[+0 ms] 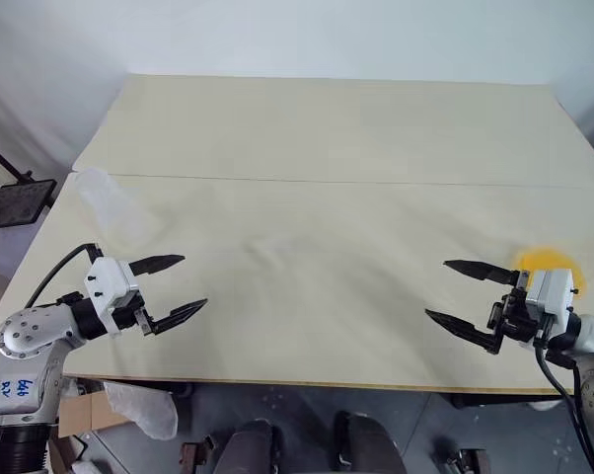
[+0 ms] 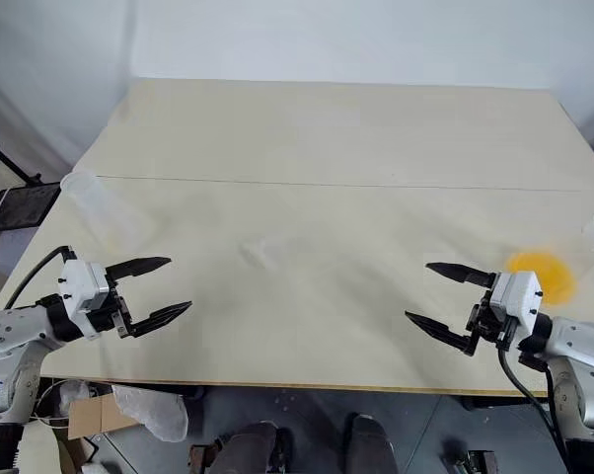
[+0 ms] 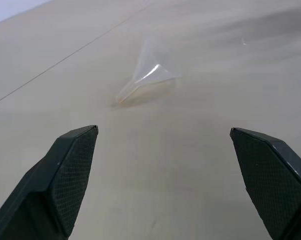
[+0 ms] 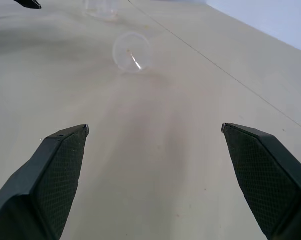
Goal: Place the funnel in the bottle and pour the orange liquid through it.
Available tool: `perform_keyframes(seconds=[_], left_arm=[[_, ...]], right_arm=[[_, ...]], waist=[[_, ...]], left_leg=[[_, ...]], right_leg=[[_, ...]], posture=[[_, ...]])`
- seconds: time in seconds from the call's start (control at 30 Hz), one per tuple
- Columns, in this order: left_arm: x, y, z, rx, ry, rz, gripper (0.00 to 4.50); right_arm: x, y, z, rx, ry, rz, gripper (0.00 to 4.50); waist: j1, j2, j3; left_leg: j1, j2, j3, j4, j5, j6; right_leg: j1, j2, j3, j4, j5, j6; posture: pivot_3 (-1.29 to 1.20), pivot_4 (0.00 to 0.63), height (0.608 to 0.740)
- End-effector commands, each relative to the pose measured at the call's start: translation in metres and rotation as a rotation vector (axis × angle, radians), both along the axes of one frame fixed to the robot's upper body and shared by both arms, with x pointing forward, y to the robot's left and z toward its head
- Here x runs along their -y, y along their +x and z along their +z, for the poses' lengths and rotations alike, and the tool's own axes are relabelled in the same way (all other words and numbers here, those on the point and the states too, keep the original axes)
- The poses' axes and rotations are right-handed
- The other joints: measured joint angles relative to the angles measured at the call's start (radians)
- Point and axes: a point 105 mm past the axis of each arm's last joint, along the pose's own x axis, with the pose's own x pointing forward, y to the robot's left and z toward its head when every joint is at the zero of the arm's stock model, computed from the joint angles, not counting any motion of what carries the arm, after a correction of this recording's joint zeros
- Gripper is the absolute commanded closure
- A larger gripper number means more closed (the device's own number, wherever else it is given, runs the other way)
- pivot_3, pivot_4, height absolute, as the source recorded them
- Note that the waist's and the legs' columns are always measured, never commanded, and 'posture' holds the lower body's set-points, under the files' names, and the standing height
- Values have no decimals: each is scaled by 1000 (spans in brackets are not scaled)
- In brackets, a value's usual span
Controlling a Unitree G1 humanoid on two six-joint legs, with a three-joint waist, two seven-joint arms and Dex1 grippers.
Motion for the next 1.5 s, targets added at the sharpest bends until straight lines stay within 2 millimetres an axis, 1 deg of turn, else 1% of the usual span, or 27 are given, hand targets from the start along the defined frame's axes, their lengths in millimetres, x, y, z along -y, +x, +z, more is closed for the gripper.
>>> perform_keyframes(seconds=[0.03,0.23,0.3,0.37,0.4,0.47,0.53,0.6,0.67,0.7,0.77,0.8,0.87,0.93,1.07,1.1,1.13,1.17,1.2,1.3,1.5], left_arm=[[5,-3,9,40,-2,-11,0],[4,-6,14,41,-63,3,0],[-1,-5,15,38,-88,47,0],[-9,-3,18,51,-140,125,0],[-16,-3,20,74,-171,191,0],[-36,-10,15,93,-228,355,0],[-55,-21,4,83,-281,499,0],[-72,-32,-10,10,-371,635,0],[-90,-44,-17,18,-434,766,0],[-101,-54,-22,38,-455,853,0],[-112,-66,-28,58,-473,948,0],[-114,-70,-31,61,-482,975,0],[-114,-71,-33,64,-492,988,0],[-113,-65,-27,85,-519,988,0],[-109,-44,-16,102,-485,946,0],[-112,-33,-12,103,-462,959,0],[-113,-17,-1,119,-475,941,0],[-114,-7,7,130,-486,930,0],[-116,5,11,124,-484,934,0],[-113,36,24,109,-461,882,0],[-106,74,39,79,-461,786,0]], right_arm=[[-2,0,4,29,-10,17,28],[-8,2,2,22,2,30,28],[-12,4,1,20,11,40,28],[-15,8,5,14,65,31,28],[-19,10,6,11,80,42,28],[-30,17,13,25,135,49,28],[-39,24,22,51,177,54,28],[-48,27,27,70,184,75,28],[-58,29,33,99,192,104,28],[-64,33,39,116,220,106,28],[-72,37,47,132,257,108,28],[-77,38,49,133,272,112,28],[-84,38,50,130,285,121,28],[-86,38,49,124,287,122,28],[-86,37,46,116,280,119,28],[-85,37,44,113,277,114,28],[-83,37,43,109,272,108,28],[-81,37,42,107,268,104,28],[-80,38,41,106,265,99,28],[-79,38,41,108,265,88,28],[-81,37,41,115,272,79,28]], waist=[[0,0,0],[-2,0,0],[-3,0,0],[-3,0,0],[-3,0,0],[-6,0,0],[-13,0,0],[-10,0,0],[-6,-1,0],[-4,-1,1],[4,-2,1],[10,-2,1],[19,-2,0],[22,-3,0],[18,-3,0],[16,-3,0],[17,-3,0],[20,-3,0],[21,-3,0],[16,-3,0],[-2,-3,0]], left_leg=[[0,0,0,0,0,0],[0,0,0,0,0,0],[0,0,0,0,0,0],[0,0,0,0,0,0],[0,0,0,0,0,0],[0,0,0,0,0,0],[1,1,0,0,0,0],[1,1,0,0,0,-1],[1,1,0,0,0,-1],[1,1,0,0,0,-1],[0,1,-1,2,-1,0],[0,1,-1,3,-1,0],[0,1,-1,3,-1,-1],[0,0,-1,3,-1,-1],[-1,0,-2,3,-1,0],[-1,0,-1,3,-1,0],[0,0,-1,3,-1,0],[0,0,-1,3,-1,0],[-1,0,-2,3,-1,0],[0,0,0,3,-1,0],[0,-2,0,1,-1,0]], right_leg=[[0,0,0,0,0,0],[0,0,0,0,0,0],[0,0,0,0,0,0],[0,0,0,0,0,0],[0,0,0,0,0,0],[0,0,0,0,0,0],[0,0,1,0,0,0],[-1,1,1,1,0,0],[-1,1,0,2,0,0],[-1,0,0,1,0,0],[0,0,0,1,0,0],[0,-1,0,0,0,0],[0,-1,0,-1,0,0],[0,-1,0,-1,0,0],[0,-2,0,0,0,-1],[0,-1,0,0,0,-1],[-1,-1,0,2,0,-1],[-1,-1,0,3,0,-1],[-1,0,-1,5,0,-1],[-1,1,-1,5,0,-1],[-3,4,-8,6,0,0]], posture=[[0,150,740],[0,150,740],[0,150,740],[0,150,740],[0,150,740],[0,150,740],[0,150,740],[0,150,740],[0,150,740],[0,150,740],[0,150,740],[0,150,740],[0,150,740],[0,150,740],[0,150,740],[0,150,740],[0,150,740],[0,150,740],[0,150,740],[0,150,740],[0,150,740]])
